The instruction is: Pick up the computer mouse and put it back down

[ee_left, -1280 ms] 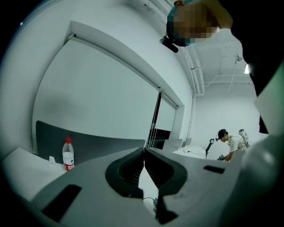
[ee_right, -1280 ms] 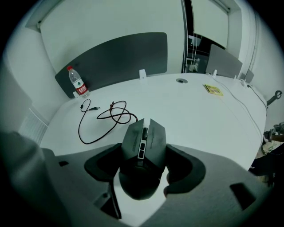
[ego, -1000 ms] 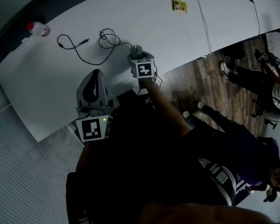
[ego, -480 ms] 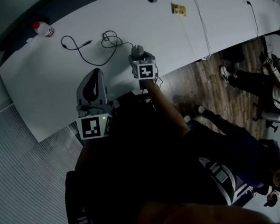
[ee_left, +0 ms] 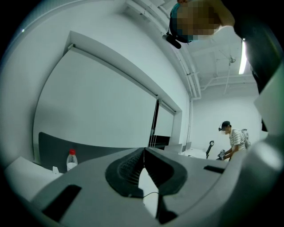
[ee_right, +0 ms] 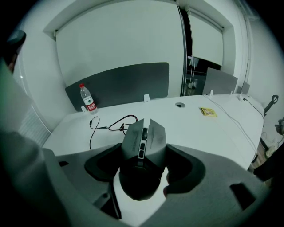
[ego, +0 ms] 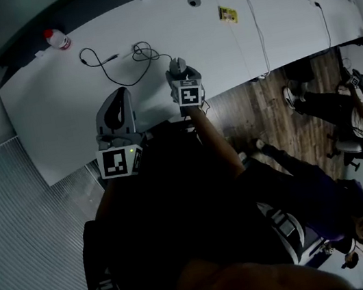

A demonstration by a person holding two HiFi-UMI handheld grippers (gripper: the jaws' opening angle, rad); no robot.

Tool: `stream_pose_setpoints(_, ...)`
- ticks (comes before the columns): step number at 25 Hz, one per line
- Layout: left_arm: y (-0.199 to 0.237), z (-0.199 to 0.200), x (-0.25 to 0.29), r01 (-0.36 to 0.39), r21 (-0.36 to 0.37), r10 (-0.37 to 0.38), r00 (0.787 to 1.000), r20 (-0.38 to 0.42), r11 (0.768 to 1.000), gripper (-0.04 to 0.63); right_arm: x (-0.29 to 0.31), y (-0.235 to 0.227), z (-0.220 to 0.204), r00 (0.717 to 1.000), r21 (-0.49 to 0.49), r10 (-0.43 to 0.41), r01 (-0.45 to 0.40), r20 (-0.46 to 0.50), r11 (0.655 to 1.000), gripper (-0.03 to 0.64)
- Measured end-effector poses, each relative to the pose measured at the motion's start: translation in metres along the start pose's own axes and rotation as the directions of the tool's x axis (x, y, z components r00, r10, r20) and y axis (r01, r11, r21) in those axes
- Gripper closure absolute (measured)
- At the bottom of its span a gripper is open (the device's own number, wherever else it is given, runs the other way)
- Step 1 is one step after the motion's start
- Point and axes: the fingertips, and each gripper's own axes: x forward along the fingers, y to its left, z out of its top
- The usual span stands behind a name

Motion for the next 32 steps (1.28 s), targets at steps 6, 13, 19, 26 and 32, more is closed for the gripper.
stream_pose_setpoints(6,0.0,0.007,-0.001,0.001,0.003,-0.001,1.0,0.012,1.0,0.589,-0.014,0.001,0.015,0.999,0.008,0.001,-0.001,0.052,1.0,0.319)
stream_pose_setpoints(13,0.002,0.012,-0.008,0.003,0.021,-0.003,0.999,0.033,1.0,0.589,-0.033,0.004,0.033,0.994,-0.003,0.005,-0.005,0.111,1.0,0.319)
stream_pose_setpoints(19,0.004,0.019,-0.01,0.003,0.033,-0.005,0.999,0.05,0.999,0.589,-0.053,0.011,0.058,0.981,-0.024,0.017,-0.012,0.195,1.0,0.318)
stream_pose_setpoints(26,0.003,0.021,-0.013,-0.005,0.027,0.003,0.998,0.06,1.0,0.589,-0.079,0.014,0.073,0.969,-0.021,0.028,-0.023,0.247,1.0,0.319)
stream_pose_setpoints(32,0.003,0.017,-0.013,0.004,0.032,-0.006,0.999,0.047,0.999,0.59,-0.099,0.019,0.085,0.955,-0.019,0.034,-0.03,0.295,0.999,0.319)
